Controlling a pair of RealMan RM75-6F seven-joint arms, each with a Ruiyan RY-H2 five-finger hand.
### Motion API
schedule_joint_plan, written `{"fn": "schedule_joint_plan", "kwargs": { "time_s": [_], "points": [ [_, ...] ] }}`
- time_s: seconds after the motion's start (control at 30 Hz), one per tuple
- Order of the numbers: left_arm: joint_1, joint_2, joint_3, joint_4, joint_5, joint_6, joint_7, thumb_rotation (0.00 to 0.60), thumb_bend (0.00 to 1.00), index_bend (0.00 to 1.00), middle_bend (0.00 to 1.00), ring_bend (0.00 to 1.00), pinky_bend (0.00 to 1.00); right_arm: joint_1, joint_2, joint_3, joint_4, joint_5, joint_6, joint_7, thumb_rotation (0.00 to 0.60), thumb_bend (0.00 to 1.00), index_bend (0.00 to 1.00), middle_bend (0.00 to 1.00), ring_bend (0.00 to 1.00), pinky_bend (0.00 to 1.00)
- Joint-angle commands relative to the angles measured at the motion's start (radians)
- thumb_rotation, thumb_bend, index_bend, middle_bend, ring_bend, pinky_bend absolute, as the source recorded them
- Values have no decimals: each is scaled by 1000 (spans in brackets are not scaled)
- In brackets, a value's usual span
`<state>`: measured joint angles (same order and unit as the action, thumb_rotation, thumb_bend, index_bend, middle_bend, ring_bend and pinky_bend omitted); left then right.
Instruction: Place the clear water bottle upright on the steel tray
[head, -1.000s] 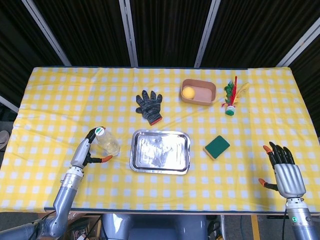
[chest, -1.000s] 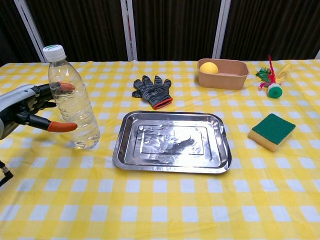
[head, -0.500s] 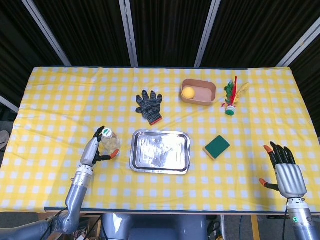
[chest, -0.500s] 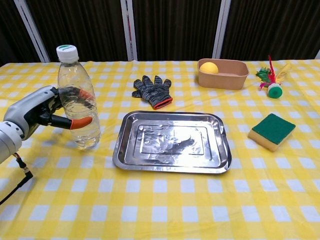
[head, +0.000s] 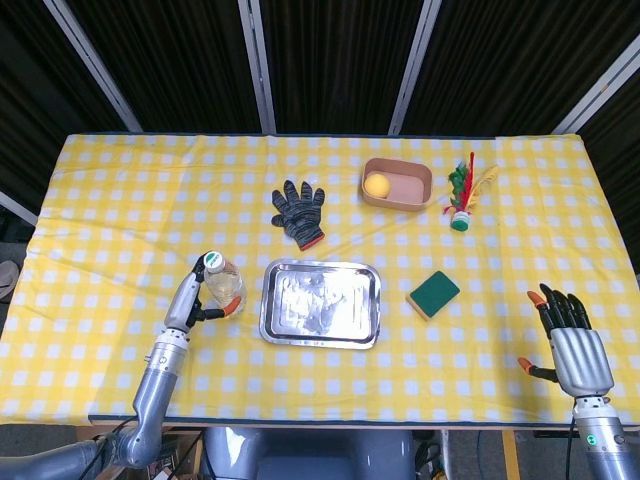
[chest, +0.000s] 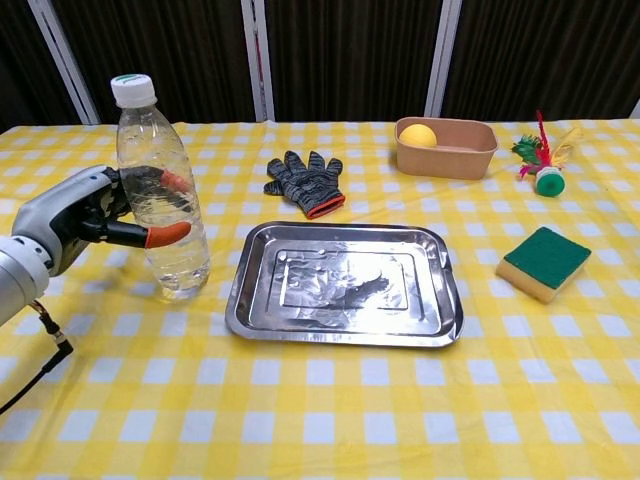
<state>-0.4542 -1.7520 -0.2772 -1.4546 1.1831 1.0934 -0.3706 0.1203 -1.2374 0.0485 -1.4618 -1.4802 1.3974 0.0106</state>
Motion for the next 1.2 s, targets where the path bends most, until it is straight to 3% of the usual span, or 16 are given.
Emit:
{"fn": "schedule_joint_plan", "kwargs": {
  "time_s": [0.03, 0.23, 0.47, 0.73, 1.0, 1.2],
  "points": [
    [-31, 91, -59, -156, -98, -144, -68, 600, 420, 449, 403, 0, 0, 2, -2, 0, 0, 1, -4, -4, 600, 49, 110, 0, 3, 0],
    [-70, 106, -71, -222, -154, -158, 24, 600, 417, 449, 403, 0, 0, 2, 0, 0, -2, 0, -2, 1, 600, 49, 111, 0, 3, 0],
    [-148, 34, -82, -205, -253, -117, 207, 600, 403, 448, 403, 0, 0, 2, 5, -2, -7, -6, -2, 15, 600, 49, 111, 0, 3, 0],
    [-247, -57, -163, -213, -380, -69, 331, 600, 401, 452, 409, 0, 0, 5, 10, -1, -1, 2, -14, 40, 600, 50, 111, 0, 4, 0],
    [-284, -33, -195, -384, -390, -3, 431, 600, 417, 480, 419, 0, 0, 4, 14, -3, -4, -8, -6, 49, 600, 50, 110, 0, 4, 0],
    [-299, 1, -195, -526, -391, 117, 577, 600, 417, 482, 425, 0, 0, 2, 17, -7, -12, -15, -2, 51, 600, 50, 111, 0, 4, 0]
  ]
}}
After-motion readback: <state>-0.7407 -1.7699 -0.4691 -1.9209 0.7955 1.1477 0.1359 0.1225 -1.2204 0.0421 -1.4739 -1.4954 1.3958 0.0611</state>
